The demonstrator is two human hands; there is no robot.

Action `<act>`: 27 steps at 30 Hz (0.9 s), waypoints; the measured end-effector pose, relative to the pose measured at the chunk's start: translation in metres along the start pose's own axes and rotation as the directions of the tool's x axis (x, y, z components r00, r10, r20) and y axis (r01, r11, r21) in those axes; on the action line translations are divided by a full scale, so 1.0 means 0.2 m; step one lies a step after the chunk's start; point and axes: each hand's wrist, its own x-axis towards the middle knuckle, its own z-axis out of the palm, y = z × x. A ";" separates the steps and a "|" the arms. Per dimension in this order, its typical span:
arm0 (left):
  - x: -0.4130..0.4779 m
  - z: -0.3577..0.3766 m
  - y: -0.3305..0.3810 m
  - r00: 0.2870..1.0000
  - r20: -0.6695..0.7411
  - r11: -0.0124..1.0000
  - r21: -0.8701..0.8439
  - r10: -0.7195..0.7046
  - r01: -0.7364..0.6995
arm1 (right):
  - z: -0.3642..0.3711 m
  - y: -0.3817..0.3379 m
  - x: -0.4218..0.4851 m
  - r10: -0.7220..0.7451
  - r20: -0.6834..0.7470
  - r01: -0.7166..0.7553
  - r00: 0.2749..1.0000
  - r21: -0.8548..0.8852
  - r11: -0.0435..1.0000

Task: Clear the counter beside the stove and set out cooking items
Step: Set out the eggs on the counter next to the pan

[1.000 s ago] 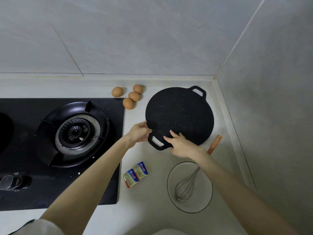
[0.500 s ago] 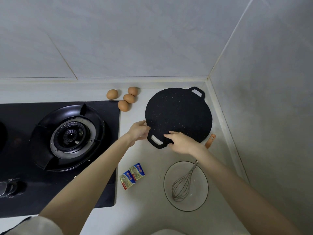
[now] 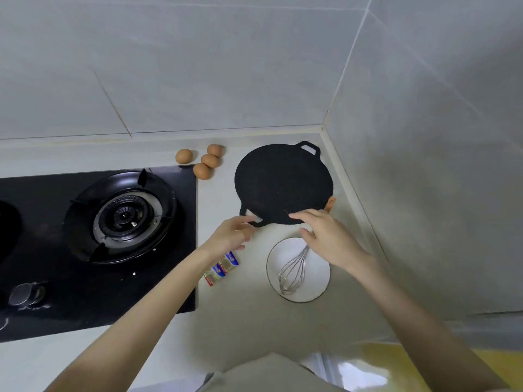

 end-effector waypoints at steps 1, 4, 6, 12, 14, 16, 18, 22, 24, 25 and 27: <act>-0.03 0.03 -0.02 1.000 0.027 1.000 0.013 -0.005 0.004 | 0.02 0.01 -0.05 0.017 -0.016 -0.017 1.000 -0.005 1.000; -0.08 0.12 -0.08 0.991 0.118 0.998 0.032 -0.060 0.057 | 0.08 0.05 -0.16 0.035 -0.019 -0.036 0.999 -0.066 0.997; -0.11 0.18 -0.11 0.981 0.167 0.995 0.032 -0.096 0.092 | 0.12 0.05 -0.22 0.068 0.003 -0.067 0.998 -0.120 0.990; -0.13 0.27 -0.17 0.981 0.191 0.997 -0.056 -0.034 0.045 | 0.22 0.03 -0.29 0.174 -0.005 -0.172 0.985 -0.165 0.971; -0.12 0.28 -0.19 0.984 0.176 0.995 -0.092 -0.024 0.041 | 0.24 0.03 -0.30 0.197 -0.033 -0.200 0.980 -0.180 0.963; -0.11 0.30 -0.19 0.983 0.184 0.992 -0.116 -0.025 0.047 | 0.26 0.05 -0.31 0.203 -0.056 -0.210 0.978 -0.196 0.958; -0.09 0.35 -0.17 0.980 0.199 0.989 -0.135 -0.024 0.051 | 0.26 0.08 -0.32 0.214 -0.079 -0.225 0.974 -0.188 0.956; -0.05 0.49 -0.11 0.983 0.179 0.977 -0.201 -0.032 0.068 | 0.21 0.17 -0.34 0.222 -0.092 -0.235 0.971 -0.177 0.956; -0.02 0.55 -0.09 0.982 0.186 0.967 -0.239 -0.039 0.084 | 0.16 0.21 -0.36 0.200 -0.105 -0.218 0.974 -0.201 0.955; -0.01 0.59 -0.08 0.981 0.190 0.963 -0.252 -0.047 0.095 | 0.13 0.24 -0.37 0.195 -0.107 -0.214 0.975 -0.211 0.954; 0.00 0.62 -0.06 0.980 0.189 0.950 -0.289 -0.064 0.118 | 0.09 0.26 -0.38 0.190 -0.093 -0.207 0.977 -0.242 0.948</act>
